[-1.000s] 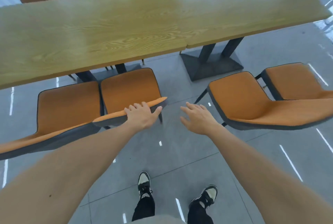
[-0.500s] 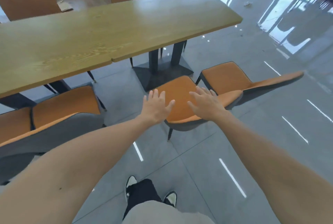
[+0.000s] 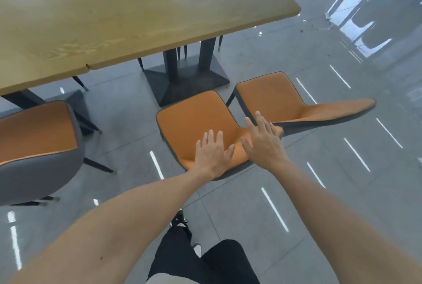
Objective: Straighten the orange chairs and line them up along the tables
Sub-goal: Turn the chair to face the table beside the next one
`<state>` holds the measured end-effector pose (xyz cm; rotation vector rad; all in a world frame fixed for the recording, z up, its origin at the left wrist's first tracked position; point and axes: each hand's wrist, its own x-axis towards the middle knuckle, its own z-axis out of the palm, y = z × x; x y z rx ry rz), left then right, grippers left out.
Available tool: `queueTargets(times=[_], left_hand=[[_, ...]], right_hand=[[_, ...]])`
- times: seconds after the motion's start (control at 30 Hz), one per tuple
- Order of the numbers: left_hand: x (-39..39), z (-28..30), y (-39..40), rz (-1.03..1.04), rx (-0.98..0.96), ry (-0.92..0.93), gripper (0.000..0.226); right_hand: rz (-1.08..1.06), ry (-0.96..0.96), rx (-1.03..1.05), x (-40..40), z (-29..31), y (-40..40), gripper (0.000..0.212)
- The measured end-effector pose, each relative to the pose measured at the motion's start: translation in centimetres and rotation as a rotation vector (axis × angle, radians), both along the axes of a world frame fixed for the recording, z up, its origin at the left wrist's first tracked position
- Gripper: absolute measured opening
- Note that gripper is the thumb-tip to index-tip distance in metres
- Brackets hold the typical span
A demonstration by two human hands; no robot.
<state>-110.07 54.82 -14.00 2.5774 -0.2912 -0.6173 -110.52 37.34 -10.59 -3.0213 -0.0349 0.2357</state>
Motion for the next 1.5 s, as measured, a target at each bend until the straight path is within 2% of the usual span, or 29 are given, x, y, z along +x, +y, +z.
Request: queueTargets(times=[0.07,0.13,0.2,0.3,0.43,0.67,0.97,1.23,1.5], left_hand=[[-0.4,-1.4,-1.6,0.024,0.029,0.060,0.070],[-1.1,-2.9,-3.0,0.044,0.058,0.140,0.066],[-1.7,-3.9,-4.1,0.113,0.020,0.178,0.068],[-2.6,-4.4,-5.0,0.248,-0.042,0.117,0.059],[-2.6,-4.4,-5.0,0.287,-0.021,0.058,0.055],[-0.6,-4.5,-4.2,0.201,0.076,-0.055,0.050],[10.8,-4.7,-1.0,0.200,0.175,-0.182,0.052],[21.1,-4.9,1.8,0.278,0.149,-0.167,0.043],[23.8,-5.9,-0.5,0.231,0.127,-0.163,0.048]], right_hand=[[0.005,0.011,0.003,0.6,-1.8,-1.8,0.058],[0.055,0.079,-0.029,0.7,-3.8,-3.3,0.045],[0.120,0.105,-0.035,0.8,-5.3,-4.7,0.043],[0.273,0.090,0.006,2.0,-5.7,-6.7,0.045],[0.468,0.093,0.023,3.5,-6.2,-9.3,0.047],[0.470,-0.166,0.128,4.8,-8.5,-9.1,0.036],[0.353,-0.189,0.134,15.1,-8.3,-5.5,0.037],[0.303,-0.232,0.101,24.7,-8.7,-2.6,0.041],[0.333,-0.216,0.101,28.4,-9.0,-5.4,0.041]])
